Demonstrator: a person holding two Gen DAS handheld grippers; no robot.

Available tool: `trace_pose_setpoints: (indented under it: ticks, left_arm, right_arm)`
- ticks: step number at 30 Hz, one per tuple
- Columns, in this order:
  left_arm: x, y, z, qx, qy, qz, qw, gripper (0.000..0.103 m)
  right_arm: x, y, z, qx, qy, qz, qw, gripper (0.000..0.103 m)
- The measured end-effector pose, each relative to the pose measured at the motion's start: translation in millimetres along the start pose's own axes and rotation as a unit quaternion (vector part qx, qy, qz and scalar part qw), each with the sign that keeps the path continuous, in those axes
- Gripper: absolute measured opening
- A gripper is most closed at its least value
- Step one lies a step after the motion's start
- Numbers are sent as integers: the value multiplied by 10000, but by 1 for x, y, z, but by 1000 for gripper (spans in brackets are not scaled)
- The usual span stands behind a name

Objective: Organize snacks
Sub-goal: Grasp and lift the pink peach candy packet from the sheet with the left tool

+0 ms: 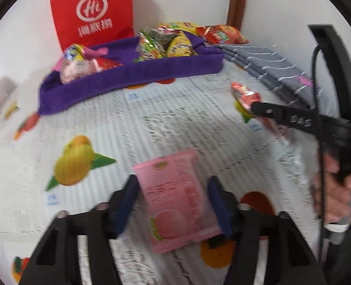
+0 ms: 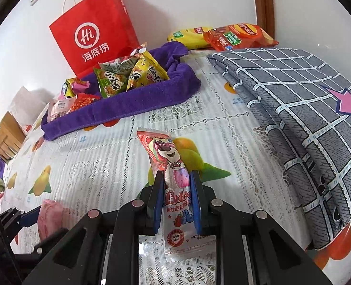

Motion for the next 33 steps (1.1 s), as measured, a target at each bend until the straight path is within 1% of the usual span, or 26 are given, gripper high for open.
trace_pose_setpoints:
  ticks: [1,3,5,7,8,12,15,19,23,25,28,30,33]
  left_arm:
    - [-1,2,0,-5,-9,-15,10000,47]
    - [-1,11,-3,19,5,-73,10000,44]
    - [-2,21,-3,-33,19,-132,9999,44]
    - [-1,27,-5,68,32,-166,9998,46]
    - [0,28,-5,86,9,-138,9999,46]
    - [2,22,-4,-43,-177,-110,9998,48]
    - [1,23,-4,-68,-226,-310,9992,45]
    - [-4,26,-3,-98,-196,-366,9991,39]
    - [-6,29,-2,-58,-149,-418,9990,37]
    - [-6,29,-1,-67,-207,-410,9989,37]
    - [-4,29,-2,-74,-296,-438,9986,37]
    - [-3,29,-2,-83,-371,-415,9984,37]
    - [-4,30,-2,-46,-357,-482,9982,37]
  right_arm:
    - [0,-1,0,-24,-6,18,10000,20]
    - [0,-1,0,-61,-18,54,10000,20]
    - [0,-1,0,-40,-16,35,10000,20]
    - [0,2,0,38,-2,-55,10000,21]
    - [0,3,0,62,2,-102,9999,23]
    - [0,7,0,185,19,-217,9996,23]
    - [0,7,0,207,19,-230,9995,23]
    - [-1,8,1,264,22,-276,9993,22]
    - [0,13,1,304,19,-369,9989,21]
    - [0,19,1,315,25,-502,9982,21]
    - [1,32,3,608,103,-859,9944,21]
    - [3,38,3,593,92,-1006,9931,21]
    - [3,40,2,649,103,-1064,9921,21]
Point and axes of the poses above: each gripper's, at about its wrist camera, not at the fingertips, and z roughly the way its jaws point, y to its left, x to its underside, the point moved 5 cm from there along z, roughly the way its jaws point, and after that the axes turned 13 degrees about -z, right-handed, at the moved point
